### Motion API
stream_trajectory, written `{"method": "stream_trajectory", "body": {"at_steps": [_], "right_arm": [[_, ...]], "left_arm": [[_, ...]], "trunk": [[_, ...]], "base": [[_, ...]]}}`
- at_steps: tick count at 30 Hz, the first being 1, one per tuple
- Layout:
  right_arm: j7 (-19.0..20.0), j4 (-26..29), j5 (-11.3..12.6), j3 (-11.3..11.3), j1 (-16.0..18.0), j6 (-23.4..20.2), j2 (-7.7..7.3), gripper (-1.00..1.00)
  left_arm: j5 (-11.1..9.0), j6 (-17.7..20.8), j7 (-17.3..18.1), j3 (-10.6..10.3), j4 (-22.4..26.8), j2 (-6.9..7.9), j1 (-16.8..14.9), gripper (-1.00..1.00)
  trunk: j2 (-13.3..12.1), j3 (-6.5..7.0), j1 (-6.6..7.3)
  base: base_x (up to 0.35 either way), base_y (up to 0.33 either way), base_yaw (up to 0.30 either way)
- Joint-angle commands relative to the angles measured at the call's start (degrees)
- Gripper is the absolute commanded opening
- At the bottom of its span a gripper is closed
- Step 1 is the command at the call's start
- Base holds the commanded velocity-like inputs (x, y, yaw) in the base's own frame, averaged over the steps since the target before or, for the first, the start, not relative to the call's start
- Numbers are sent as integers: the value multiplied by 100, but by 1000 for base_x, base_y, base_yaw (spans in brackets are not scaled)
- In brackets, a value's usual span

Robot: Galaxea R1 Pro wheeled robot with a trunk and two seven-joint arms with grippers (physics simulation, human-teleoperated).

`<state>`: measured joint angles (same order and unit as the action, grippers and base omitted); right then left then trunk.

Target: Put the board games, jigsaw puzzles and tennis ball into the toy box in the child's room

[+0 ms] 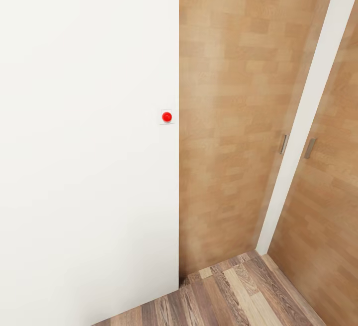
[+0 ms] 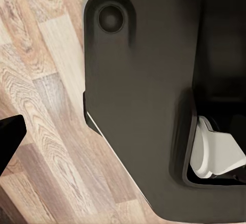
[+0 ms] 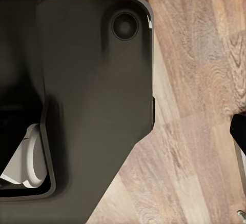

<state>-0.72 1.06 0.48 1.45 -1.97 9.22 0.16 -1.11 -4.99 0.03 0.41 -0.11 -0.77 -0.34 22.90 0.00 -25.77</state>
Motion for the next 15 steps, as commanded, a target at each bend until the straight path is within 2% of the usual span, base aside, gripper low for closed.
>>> {"method": "stream_trajectory", "body": {"at_steps": [1, 15], "right_arm": [[-7, 8, 5, 13, -5, 10, 2, 100], [-7, 8, 5, 13, -5, 10, 2, 100]], "left_arm": [[-12, -20, 1, 3, -7, -1, -1, 100], [-12, -20, -1, 3, -7, 1, -1, 100]], "trunk": [[2, 0, -2], [2, 0, -2]], "base": [[0, 0, 0], [0, 0, 0]]}}
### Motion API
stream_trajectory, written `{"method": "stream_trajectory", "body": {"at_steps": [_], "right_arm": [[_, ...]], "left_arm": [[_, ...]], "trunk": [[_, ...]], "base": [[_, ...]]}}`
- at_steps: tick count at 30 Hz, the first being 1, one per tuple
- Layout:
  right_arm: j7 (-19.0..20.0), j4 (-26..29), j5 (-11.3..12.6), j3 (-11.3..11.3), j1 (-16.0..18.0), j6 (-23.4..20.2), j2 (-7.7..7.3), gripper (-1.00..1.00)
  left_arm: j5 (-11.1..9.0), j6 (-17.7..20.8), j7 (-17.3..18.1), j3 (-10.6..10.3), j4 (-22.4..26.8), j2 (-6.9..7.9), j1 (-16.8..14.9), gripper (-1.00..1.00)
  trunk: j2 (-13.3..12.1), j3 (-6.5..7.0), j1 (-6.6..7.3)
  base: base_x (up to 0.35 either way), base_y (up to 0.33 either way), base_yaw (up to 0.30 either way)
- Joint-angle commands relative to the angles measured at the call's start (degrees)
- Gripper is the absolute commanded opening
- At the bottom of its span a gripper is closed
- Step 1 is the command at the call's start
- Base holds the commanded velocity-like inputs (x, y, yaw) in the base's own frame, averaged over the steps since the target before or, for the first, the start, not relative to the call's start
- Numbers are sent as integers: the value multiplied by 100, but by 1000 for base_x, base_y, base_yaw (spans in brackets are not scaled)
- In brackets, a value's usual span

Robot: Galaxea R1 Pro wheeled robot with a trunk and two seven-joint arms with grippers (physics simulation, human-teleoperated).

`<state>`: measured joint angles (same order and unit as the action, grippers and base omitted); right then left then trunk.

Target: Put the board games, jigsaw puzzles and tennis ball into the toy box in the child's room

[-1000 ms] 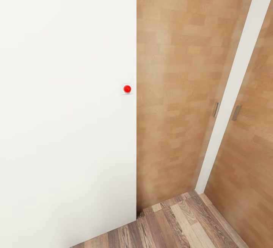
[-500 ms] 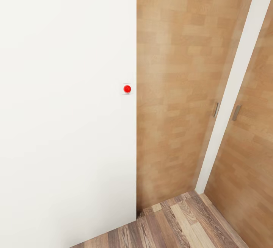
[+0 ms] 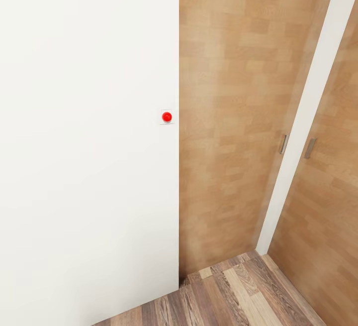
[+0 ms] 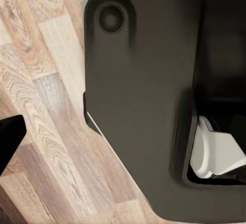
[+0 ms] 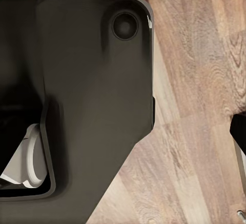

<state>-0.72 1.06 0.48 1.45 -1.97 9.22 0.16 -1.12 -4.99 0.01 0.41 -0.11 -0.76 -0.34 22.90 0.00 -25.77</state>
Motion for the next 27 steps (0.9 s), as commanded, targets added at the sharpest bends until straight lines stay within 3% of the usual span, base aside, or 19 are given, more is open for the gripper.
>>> {"method": "stream_trajectory", "body": {"at_steps": [1, 27], "right_arm": [[-7, 8, 5, 13, -5, 10, 2, 100], [-7, 8, 5, 13, -5, 10, 2, 100]], "left_arm": [[-12, -20, 2, 3, -7, -1, -1, 100], [-12, -20, 7, 5, -7, 3, -1, 100]], "trunk": [[2, 0, -2], [2, 0, -2]], "base": [[0, 0, 0], [0, 0, 0]]}}
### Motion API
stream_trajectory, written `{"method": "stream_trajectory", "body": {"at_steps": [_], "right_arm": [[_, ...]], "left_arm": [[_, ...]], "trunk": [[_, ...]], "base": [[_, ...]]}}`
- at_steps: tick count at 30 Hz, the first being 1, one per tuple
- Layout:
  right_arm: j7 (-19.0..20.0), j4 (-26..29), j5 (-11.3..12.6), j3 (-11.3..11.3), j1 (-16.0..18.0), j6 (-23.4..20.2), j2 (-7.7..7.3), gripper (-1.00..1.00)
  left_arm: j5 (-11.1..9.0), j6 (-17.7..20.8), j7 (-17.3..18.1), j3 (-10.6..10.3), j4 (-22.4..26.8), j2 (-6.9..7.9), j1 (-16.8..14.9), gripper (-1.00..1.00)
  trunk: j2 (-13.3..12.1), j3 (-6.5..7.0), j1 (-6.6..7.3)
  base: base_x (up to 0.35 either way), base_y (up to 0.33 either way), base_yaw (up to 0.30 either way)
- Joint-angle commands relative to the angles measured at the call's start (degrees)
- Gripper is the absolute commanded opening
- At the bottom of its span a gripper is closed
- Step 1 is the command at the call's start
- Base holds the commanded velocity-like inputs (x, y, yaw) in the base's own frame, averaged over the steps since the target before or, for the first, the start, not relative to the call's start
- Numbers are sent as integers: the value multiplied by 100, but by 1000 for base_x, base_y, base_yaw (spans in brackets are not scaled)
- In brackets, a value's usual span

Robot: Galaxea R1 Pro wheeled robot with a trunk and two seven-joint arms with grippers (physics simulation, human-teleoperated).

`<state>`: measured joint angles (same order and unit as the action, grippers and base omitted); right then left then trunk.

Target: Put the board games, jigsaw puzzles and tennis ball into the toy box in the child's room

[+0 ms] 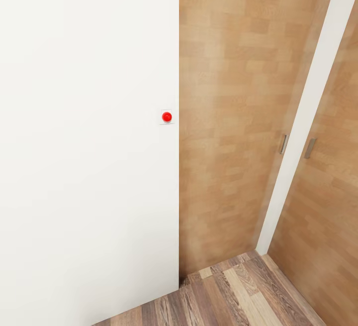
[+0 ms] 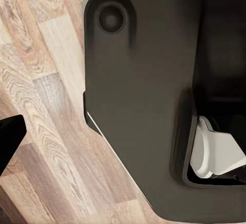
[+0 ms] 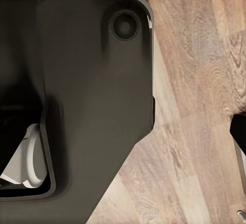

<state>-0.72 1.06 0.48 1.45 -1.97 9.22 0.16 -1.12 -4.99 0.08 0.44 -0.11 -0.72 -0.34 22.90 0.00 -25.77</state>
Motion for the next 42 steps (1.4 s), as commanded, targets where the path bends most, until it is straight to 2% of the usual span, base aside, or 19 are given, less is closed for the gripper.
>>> {"method": "stream_trajectory", "body": {"at_steps": [1, 42], "right_arm": [[-7, 8, 5, 13, -5, 10, 2, 100], [-8, 8, 5, 13, -5, 10, 2, 100]], "left_arm": [[-12, -20, 1, 4, -7, 0, -1, 100], [-11, -20, -1, 0, -7, 1, -1, 100]], "trunk": [[2, 0, -2], [2, 0, -2]], "base": [[0, 0, 0], [0, 0, 0]]}}
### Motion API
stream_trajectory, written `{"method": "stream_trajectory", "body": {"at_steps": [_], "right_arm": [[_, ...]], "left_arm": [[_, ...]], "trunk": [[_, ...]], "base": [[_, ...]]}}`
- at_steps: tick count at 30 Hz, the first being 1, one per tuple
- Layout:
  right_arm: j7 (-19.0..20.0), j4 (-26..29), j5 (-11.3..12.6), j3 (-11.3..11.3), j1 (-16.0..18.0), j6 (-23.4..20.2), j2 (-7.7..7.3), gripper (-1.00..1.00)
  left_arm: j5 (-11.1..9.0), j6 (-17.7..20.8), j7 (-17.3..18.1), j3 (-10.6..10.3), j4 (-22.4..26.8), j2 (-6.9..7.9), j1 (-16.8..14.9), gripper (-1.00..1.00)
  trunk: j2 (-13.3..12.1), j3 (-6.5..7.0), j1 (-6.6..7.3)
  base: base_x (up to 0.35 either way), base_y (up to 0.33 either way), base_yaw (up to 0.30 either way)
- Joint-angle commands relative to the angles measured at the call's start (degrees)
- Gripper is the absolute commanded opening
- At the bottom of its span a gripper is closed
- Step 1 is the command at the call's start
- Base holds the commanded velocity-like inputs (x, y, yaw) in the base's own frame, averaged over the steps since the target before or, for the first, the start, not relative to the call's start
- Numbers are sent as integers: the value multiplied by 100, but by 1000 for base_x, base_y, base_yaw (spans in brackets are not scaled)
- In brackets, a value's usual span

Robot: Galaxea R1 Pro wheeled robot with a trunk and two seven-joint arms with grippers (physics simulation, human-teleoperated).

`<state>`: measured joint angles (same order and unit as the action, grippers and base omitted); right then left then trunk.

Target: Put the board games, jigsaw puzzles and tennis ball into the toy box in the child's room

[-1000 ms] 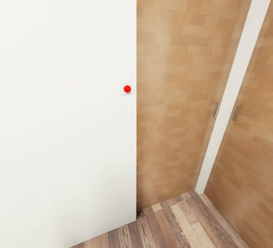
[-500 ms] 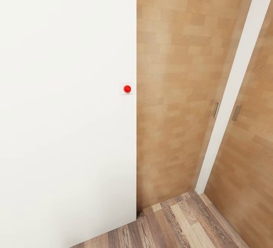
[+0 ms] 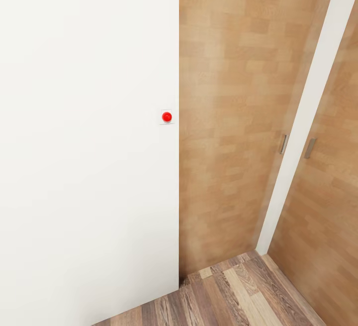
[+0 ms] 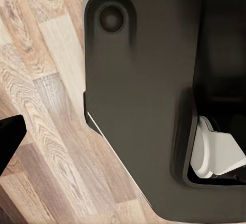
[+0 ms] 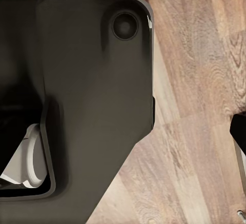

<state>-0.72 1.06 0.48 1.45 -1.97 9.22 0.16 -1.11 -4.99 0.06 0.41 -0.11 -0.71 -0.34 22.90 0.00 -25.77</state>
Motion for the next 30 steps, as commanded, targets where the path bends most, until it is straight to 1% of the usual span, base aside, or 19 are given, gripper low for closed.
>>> {"method": "stream_trajectory", "body": {"at_steps": [1, 30], "right_arm": [[-7, 8, 5, 13, -5, 10, 2, 100], [-7, 8, 5, 13, -5, 10, 2, 100]], "left_arm": [[-12, -20, 1, 3, -7, 0, -1, 100], [-18, -14, 2, 3, -7, -2, -1, 100]], "trunk": [[2, 0, -2], [2, 0, -2]], "base": [[0, 0, 0], [0, 0, 0]]}}
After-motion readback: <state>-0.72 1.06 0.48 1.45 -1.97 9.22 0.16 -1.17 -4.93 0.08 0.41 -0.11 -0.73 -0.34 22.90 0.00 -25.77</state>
